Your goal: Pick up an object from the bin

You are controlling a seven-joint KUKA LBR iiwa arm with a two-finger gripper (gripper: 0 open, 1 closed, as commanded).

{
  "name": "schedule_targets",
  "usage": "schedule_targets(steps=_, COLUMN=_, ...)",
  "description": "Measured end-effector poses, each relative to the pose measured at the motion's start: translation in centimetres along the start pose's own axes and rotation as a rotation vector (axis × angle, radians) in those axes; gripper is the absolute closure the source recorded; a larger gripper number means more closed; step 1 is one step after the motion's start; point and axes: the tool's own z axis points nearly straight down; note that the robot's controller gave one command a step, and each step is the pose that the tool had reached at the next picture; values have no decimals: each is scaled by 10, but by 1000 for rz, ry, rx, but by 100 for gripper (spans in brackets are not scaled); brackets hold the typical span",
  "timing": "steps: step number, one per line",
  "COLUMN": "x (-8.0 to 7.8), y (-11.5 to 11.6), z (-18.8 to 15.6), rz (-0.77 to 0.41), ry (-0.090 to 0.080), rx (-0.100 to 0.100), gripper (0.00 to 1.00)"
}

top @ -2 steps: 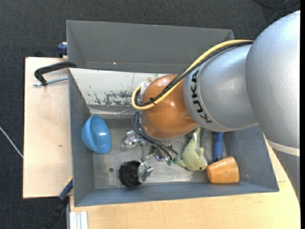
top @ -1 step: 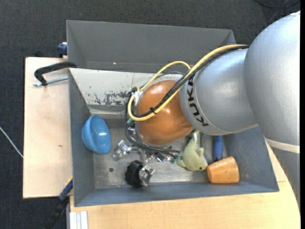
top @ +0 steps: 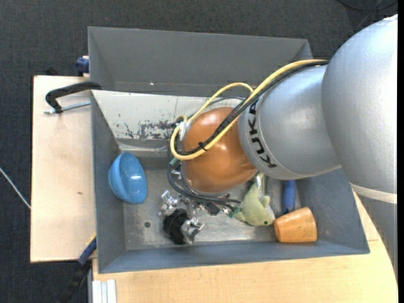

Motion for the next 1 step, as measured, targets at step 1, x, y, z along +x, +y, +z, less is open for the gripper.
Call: schedule_targets(steps=1, x=19, y=-56, z=-175, rz=-209, ry=-13, rx=8, gripper=100)
